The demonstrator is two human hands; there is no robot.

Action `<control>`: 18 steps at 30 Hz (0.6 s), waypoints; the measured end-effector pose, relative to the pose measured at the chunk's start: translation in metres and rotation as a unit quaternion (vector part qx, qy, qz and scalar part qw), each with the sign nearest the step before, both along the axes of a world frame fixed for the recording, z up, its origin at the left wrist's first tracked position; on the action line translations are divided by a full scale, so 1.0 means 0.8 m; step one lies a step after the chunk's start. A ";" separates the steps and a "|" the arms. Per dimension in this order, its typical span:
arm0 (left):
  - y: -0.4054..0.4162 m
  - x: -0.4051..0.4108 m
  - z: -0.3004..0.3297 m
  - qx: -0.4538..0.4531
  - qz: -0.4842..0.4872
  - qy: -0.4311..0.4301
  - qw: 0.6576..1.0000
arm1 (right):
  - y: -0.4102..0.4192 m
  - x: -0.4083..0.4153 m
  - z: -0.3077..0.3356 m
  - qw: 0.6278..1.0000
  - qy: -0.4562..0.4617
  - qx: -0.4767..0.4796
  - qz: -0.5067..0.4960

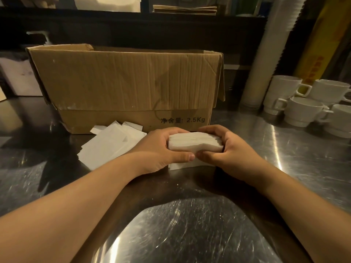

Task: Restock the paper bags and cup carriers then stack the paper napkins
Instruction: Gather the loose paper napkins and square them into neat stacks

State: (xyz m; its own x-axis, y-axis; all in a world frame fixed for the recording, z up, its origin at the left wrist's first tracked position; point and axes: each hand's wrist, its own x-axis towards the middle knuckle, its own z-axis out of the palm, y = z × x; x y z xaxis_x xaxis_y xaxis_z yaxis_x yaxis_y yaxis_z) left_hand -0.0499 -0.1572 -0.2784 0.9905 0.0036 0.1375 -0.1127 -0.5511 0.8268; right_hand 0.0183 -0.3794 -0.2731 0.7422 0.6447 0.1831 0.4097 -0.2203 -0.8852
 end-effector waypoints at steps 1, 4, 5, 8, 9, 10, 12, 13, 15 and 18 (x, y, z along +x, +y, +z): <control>0.000 0.000 0.000 -0.006 0.006 0.002 1.000 | 0.000 0.000 0.001 1.000 0.002 0.005 -0.006; 0.001 0.000 -0.001 -0.016 0.015 0.005 1.000 | -0.001 0.001 0.001 1.000 -0.001 -0.006 -0.005; 0.001 0.000 0.000 -0.012 0.013 0.006 1.000 | -0.003 0.002 0.001 1.000 -0.005 -0.013 -0.010; 0.000 -0.001 0.001 -0.007 0.014 0.007 1.000 | -0.004 0.005 0.001 0.999 -0.005 -0.034 -0.015; 0.000 -0.001 0.002 -0.009 0.016 0.007 1.000 | -0.004 0.005 0.001 0.999 -0.005 -0.038 -0.019; 0.000 -0.002 0.002 -0.010 0.015 0.010 1.000 | -0.004 0.005 0.000 0.999 -0.004 -0.042 -0.021; -0.003 -0.003 0.003 -0.013 0.009 0.017 1.000 | -0.004 0.003 0.000 0.998 -0.005 -0.059 -0.019; -0.004 -0.005 0.005 -0.015 0.010 0.020 1.000 | -0.004 0.002 0.001 0.998 -0.006 -0.062 -0.018; -0.005 -0.007 0.008 -0.025 0.022 0.019 0.999 | -0.004 0.000 0.004 0.999 0.010 -0.035 -0.026; -0.005 -0.012 0.012 -0.100 0.033 0.012 0.994 | -0.005 -0.009 0.007 0.995 0.080 0.058 -0.022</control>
